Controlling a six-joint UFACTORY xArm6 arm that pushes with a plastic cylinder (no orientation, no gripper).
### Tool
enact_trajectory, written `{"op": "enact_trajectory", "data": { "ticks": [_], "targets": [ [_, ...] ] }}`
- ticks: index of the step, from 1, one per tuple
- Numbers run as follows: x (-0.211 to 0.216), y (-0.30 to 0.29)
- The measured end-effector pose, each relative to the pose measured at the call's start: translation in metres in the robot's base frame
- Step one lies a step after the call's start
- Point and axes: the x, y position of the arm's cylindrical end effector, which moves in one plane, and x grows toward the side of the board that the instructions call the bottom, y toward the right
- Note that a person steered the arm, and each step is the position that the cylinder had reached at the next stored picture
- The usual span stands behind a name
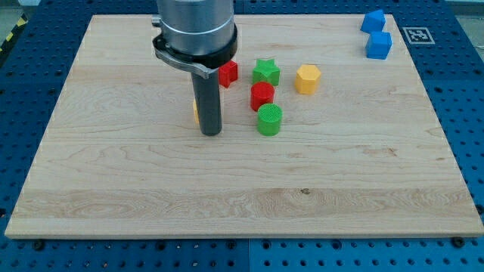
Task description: Move your arm towards blue triangle
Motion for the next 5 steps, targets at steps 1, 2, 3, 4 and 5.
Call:
{"op": "enact_trajectory", "data": {
  "ticks": [1, 2, 3, 4, 5],
  "targets": [
    [0.000, -0.005],
    [0.000, -0.005],
    [0.030, 0.020],
    [0.075, 0.088],
    [0.101, 0.193]
  ]
}}
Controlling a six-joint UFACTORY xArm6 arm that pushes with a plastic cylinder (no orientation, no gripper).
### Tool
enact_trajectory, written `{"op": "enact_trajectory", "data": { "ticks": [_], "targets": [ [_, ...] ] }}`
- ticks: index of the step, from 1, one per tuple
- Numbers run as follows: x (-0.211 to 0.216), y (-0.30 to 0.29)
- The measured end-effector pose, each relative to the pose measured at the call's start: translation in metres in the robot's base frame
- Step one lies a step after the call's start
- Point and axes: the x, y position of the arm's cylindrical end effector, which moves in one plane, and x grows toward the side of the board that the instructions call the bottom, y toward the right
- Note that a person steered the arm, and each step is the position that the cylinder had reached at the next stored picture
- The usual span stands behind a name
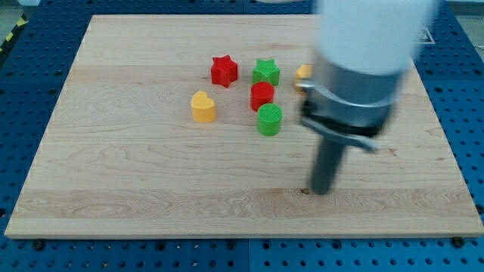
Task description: Move your arm towards blue triangle
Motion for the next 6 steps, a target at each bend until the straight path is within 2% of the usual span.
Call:
{"op": "enact_trajectory", "data": {
  "ticks": [1, 2, 3, 5, 6],
  "targets": [
    [-0.017, 0.109],
    [-0.060, 0.186],
    [-0.100, 0.209],
    [-0.262, 0.198],
    [-0.320, 0.185]
  ]
}}
